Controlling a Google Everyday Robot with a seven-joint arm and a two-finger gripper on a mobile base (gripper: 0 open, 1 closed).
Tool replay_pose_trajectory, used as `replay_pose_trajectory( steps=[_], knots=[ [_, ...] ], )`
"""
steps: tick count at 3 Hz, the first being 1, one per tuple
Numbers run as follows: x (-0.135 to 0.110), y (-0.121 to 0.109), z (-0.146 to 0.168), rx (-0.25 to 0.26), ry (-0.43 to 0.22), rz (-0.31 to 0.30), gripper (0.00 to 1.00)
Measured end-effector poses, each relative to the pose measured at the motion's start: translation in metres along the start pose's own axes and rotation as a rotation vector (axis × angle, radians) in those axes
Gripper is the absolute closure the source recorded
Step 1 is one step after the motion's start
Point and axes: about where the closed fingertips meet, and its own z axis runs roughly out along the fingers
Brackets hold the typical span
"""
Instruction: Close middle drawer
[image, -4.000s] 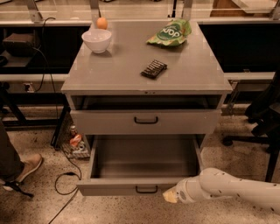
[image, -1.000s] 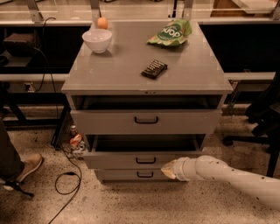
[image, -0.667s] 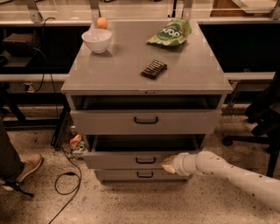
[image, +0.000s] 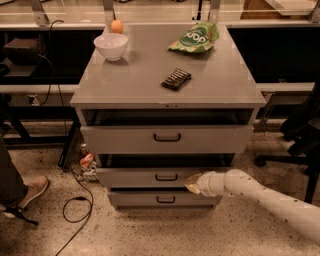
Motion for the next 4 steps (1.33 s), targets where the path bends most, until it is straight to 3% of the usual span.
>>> replay_pose_trajectory(
  steps=[2, 3, 4],
  knots=[
    [0.017, -0.016, -0.012, 0.019, 0.001, -0.006, 1.00],
    [0.051, -0.014, -0.052, 0.069, 0.060, 0.055, 1.00],
    [0.079, 0.004, -0.076, 0.082, 0.105, 0.132, 1.00]
  ],
)
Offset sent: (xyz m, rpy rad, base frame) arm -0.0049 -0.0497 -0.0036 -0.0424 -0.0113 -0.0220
